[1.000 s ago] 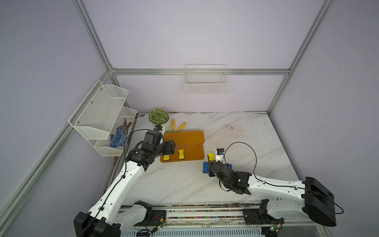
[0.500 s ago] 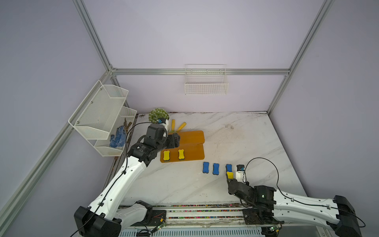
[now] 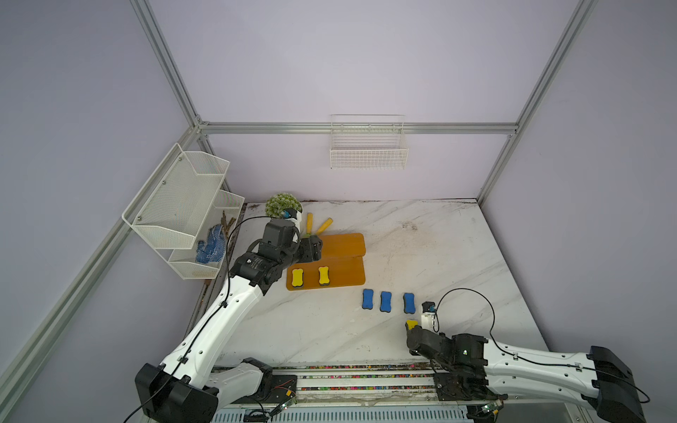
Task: Remove the whiteboard erasers from the shelf
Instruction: Place the whiteboard eraser at the center of the board.
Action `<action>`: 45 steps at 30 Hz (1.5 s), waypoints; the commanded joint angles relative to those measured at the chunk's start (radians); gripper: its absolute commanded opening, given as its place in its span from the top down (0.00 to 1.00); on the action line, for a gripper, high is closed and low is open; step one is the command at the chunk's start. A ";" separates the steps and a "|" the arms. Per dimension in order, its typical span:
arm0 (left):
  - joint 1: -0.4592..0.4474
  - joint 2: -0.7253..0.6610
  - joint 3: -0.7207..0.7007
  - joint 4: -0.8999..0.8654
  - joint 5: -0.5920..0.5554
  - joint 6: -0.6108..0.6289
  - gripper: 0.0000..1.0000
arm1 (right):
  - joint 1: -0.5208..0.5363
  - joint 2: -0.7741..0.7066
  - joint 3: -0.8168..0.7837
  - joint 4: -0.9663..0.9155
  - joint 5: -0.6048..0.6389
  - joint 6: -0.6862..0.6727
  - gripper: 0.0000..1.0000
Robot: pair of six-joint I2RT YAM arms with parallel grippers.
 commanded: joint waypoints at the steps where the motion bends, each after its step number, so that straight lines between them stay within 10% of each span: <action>1: -0.001 -0.020 -0.001 0.048 -0.007 0.016 0.21 | 0.006 0.011 0.019 -0.037 -0.025 0.053 0.72; 33: 0.084 -0.054 -0.056 0.085 0.062 0.011 0.21 | 0.007 0.055 0.124 -0.072 0.038 -0.025 0.49; 45: 0.100 -0.058 0.006 -0.067 -0.054 0.044 0.21 | 0.008 0.187 0.151 0.417 0.036 -0.334 0.50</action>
